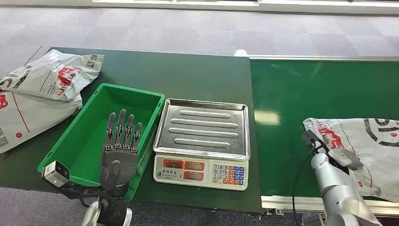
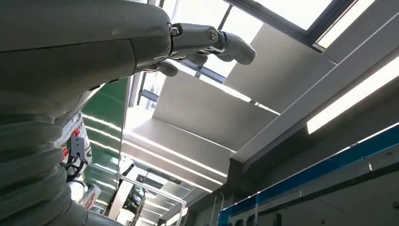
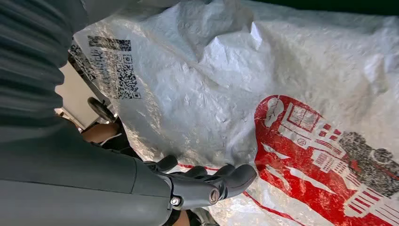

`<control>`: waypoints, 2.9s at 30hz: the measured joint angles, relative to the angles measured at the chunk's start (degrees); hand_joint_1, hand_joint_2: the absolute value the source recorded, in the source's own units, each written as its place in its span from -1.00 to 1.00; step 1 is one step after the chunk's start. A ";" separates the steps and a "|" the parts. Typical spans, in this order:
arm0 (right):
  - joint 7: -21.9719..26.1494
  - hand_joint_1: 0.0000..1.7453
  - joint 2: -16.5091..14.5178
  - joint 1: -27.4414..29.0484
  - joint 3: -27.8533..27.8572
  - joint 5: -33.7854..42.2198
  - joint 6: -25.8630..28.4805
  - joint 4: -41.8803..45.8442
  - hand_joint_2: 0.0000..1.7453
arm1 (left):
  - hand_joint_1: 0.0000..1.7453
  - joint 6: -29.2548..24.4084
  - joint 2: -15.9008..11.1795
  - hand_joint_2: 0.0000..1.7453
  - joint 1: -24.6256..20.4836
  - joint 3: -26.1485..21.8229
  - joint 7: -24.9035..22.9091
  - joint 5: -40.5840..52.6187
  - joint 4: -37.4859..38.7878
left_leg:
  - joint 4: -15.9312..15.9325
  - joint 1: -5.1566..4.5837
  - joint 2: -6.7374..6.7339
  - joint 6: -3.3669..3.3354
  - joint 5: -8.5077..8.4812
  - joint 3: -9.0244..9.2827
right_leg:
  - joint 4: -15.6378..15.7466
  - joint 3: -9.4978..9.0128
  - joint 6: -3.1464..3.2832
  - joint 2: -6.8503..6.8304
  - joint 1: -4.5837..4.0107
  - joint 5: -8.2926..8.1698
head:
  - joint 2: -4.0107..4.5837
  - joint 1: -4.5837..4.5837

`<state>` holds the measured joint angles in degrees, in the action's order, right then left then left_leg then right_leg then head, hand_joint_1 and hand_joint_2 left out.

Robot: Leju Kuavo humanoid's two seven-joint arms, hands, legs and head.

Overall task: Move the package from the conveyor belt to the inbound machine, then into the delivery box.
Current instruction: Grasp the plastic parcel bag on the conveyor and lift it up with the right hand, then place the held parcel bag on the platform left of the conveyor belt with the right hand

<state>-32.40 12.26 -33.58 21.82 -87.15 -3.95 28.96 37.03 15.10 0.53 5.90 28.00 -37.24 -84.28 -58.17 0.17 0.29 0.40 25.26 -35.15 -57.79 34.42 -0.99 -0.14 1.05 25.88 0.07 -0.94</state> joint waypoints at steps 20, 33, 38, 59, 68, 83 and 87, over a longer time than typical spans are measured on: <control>4.75 1.00 -0.93 7.43 2.58 3.41 -5.81 9.80 1.00 | -1.00 0.06 0.00 1.00 -0.10 0.57 -1.04 -0.43 0.18 | 0.00 0.00 0.01 0.00 0.00 -0.01 | 0.00 -0.03 0.00 -0.08 0.00 0.00 | 0.00 0.00; 5.37 1.00 -1.95 10.91 3.64 3.52 -6.13 16.22 1.00 | -1.00 -0.53 -0.02 1.00 -0.03 0.78 -1.42 -0.48 -0.73 | 0.01 0.01 0.01 0.00 0.00 -0.01 | 0.00 -0.04 0.00 -0.07 -0.01 0.01 | 0.00 0.00; 4.27 1.00 -3.01 12.24 3.66 2.14 -5.83 18.92 1.00 | -1.00 -0.67 -0.04 1.00 0.01 0.85 -1.38 -0.51 -1.12 | 0.01 0.01 0.01 0.00 0.00 -0.01 | 0.00 -0.03 0.00 -0.07 -0.01 0.01 | 0.00 0.00; -2.55 1.00 4.15 22.49 -19.49 -3.31 27.43 64.02 1.00 | -1.00 -3.72 -0.17 1.00 1.27 -1.43 -1.07 -2.99 -8.02 | 0.05 -0.08 -0.16 0.06 0.04 -0.06 | -0.07 0.16 0.04 0.15 0.02 0.03 | 0.00 -0.01; 25.59 1.00 -9.09 1.09 -41.40 2.29 26.49 51.48 1.00 | -1.00 0.36 -0.04 1.00 -2.91 -1.77 -0.79 -2.51 -2.34 | 0.10 0.15 -0.63 0.46 -0.29 0.19 | -0.07 0.09 0.37 0.52 -0.31 -0.32 | 0.00 -0.02; 48.52 1.00 -21.82 -2.16 -53.71 20.21 13.57 37.33 1.00 | -1.00 2.40 -0.07 1.00 -5.49 -1.78 0.65 -1.45 2.95 | 0.11 0.37 -0.30 0.54 -0.30 0.02 | -0.07 0.13 0.54 0.27 -0.44 -0.25 | 0.00 -0.02; 49.96 0.48 -23.31 -1.71 -58.25 23.34 13.79 33.06 1.00 | -1.00 2.06 -0.15 1.00 -5.70 -1.78 1.73 -1.01 3.90 | 0.11 0.37 -0.30 0.56 -0.31 0.01 | -0.07 0.13 0.55 0.25 -0.50 -0.24 | 0.00 -0.02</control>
<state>17.56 -11.05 -35.29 -36.42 -63.81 9.85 62.02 39.09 14.96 -5.17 4.12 29.73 -38.26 -80.38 -58.05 0.54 0.00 0.97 24.95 -35.14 -57.86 34.55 -0.44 0.12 0.54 25.64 0.07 -0.96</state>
